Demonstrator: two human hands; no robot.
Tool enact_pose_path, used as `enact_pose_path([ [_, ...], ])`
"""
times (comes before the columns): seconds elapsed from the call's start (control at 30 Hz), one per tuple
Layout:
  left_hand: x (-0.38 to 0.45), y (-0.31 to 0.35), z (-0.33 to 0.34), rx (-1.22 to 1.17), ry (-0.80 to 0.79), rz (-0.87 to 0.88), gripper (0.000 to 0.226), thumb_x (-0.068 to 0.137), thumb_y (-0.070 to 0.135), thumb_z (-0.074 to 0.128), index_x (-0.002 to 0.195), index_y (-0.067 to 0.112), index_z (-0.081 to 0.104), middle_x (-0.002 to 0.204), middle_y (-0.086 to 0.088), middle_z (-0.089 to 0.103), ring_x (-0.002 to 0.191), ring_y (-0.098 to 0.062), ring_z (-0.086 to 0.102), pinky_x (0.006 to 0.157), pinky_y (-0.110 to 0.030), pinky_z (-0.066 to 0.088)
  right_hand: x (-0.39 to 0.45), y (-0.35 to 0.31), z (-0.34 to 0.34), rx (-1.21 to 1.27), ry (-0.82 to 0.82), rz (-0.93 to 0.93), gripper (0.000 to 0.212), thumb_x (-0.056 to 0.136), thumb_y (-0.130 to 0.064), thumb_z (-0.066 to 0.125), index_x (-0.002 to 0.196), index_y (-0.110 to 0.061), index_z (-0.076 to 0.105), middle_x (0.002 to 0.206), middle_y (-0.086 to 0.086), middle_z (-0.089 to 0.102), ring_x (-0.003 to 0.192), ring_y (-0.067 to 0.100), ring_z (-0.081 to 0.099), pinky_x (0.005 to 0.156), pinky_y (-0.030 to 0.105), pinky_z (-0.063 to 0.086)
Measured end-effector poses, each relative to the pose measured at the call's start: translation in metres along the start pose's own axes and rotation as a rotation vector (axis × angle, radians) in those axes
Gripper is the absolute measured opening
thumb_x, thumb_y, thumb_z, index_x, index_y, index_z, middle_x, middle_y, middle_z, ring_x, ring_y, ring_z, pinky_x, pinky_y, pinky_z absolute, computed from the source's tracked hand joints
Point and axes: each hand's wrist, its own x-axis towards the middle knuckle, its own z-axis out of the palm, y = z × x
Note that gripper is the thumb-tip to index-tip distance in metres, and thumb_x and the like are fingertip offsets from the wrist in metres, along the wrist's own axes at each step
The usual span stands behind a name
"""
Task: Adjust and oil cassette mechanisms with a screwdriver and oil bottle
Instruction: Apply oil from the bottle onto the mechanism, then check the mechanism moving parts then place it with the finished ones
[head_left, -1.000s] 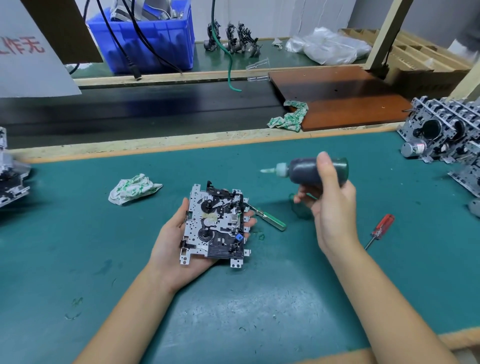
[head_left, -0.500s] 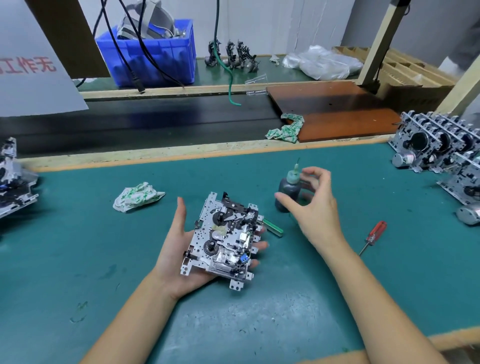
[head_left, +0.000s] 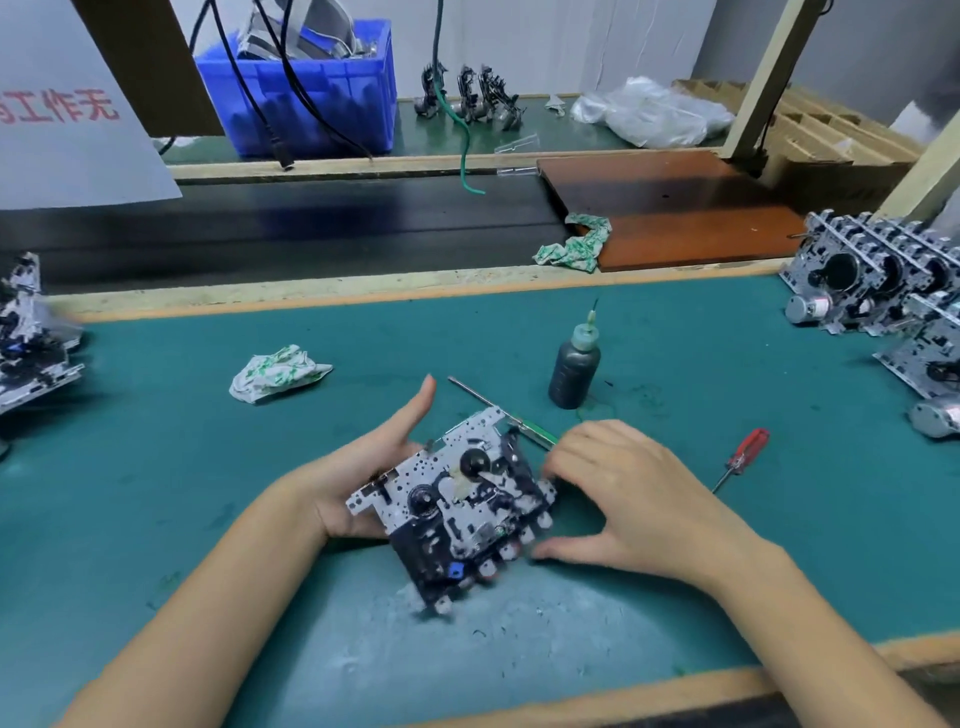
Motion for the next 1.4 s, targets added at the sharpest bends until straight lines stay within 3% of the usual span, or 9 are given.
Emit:
enact_pose_path([
  [0.07,-0.002,0.009,-0.003,0.044,0.065,-0.007,0.081,0.059,0.084,0.045,0.061,0.007,0.069,0.067,-0.009,0.067,0.059,-0.02,0.064,0.063,-0.028,0.054,-0.002,-0.002,0.005,-0.019,0.055,-0.027,0.052,0.076,-0.066,0.058,0.071,-0.015,0.061,0.072,-0.004,0.059,0.072,0.02,0.057,0.072,0.03,0.047],
  [0.17,-0.01,0.009,-0.008,-0.059,0.116,0.096,0.09,0.068,0.077,0.039,0.092,-0.003,0.074,0.097,-0.022,0.071,0.078,-0.027,0.071,0.065,-0.032,0.058,-0.006,-0.006,0.011,0.007,0.173,0.04,0.052,0.079,-0.064,0.052,0.06,-0.016,0.051,0.063,-0.004,0.05,0.062,0.018,0.05,0.066,0.026,0.038],
  [0.23,-0.018,0.001,-0.004,0.047,0.332,0.216,0.086,0.065,0.076,0.042,0.096,0.001,0.07,0.084,-0.014,0.073,0.064,-0.022,0.07,0.053,-0.028,0.055,-0.009,-0.005,0.016,0.037,0.216,0.091,0.05,0.08,-0.062,0.052,0.061,-0.016,0.048,0.062,-0.005,0.048,0.061,0.018,0.047,0.065,0.027,0.036],
  [0.33,-0.035,-0.025,0.015,0.748,0.824,0.373,0.081,0.061,0.095,0.03,0.079,0.023,0.064,0.059,0.012,0.063,0.045,-0.005,0.054,0.051,-0.028,0.042,-0.011,-0.006,0.021,0.017,0.208,0.115,0.05,0.082,-0.061,0.049,0.066,-0.014,0.053,0.067,-0.003,0.051,0.065,0.02,0.049,0.066,0.028,0.035],
  [0.4,-0.046,-0.046,0.029,1.215,0.913,0.4,0.08,0.053,0.1,0.015,0.074,0.032,0.053,0.063,0.021,0.059,0.054,-0.004,0.053,0.051,-0.026,0.036,-0.011,-0.008,0.023,0.006,0.215,0.112,0.05,0.081,-0.06,0.049,0.068,-0.012,0.055,0.068,-0.001,0.051,0.065,0.021,0.049,0.066,0.029,0.034],
  [0.5,-0.043,-0.06,0.04,1.455,1.009,0.375,0.067,0.049,0.097,0.015,0.069,0.037,0.038,0.054,0.015,0.053,0.066,-0.006,0.061,0.051,-0.027,0.031,-0.01,-0.011,0.023,-0.001,0.25,0.126,0.056,0.078,-0.064,0.05,0.065,-0.01,0.057,0.065,0.0,0.052,0.061,0.022,0.049,0.064,0.029,0.035],
  [0.67,-0.032,-0.065,0.04,1.484,1.041,0.593,0.063,0.054,0.088,0.037,0.059,0.026,0.041,0.044,0.005,0.052,0.046,-0.017,0.058,0.041,-0.029,0.042,-0.013,-0.015,0.026,-0.094,0.296,0.177,0.052,0.082,-0.059,0.047,0.061,-0.012,0.055,0.059,0.0,0.048,0.055,0.022,0.048,0.058,0.029,0.031],
  [0.97,-0.018,-0.069,0.041,1.511,1.225,0.831,0.062,0.062,0.075,0.048,0.044,0.017,0.038,0.033,0.0,0.034,0.026,-0.02,0.039,0.039,-0.019,0.02,-0.014,-0.009,0.026,0.049,0.25,0.107,0.058,0.073,-0.066,0.055,0.059,-0.01,0.05,0.059,0.001,0.045,0.057,0.02,0.043,0.057,0.028,0.031],
  [1.4,-0.023,-0.07,0.036,1.491,1.101,0.83,0.064,0.057,0.082,0.051,0.055,0.02,0.034,0.037,0.003,0.037,0.031,-0.023,0.043,0.035,-0.024,0.028,-0.015,-0.014,0.034,-0.051,0.316,0.127,0.05,0.078,-0.057,0.054,0.055,-0.012,0.048,0.053,0.0,0.042,0.052,0.02,0.041,0.055,0.028,0.03],
])
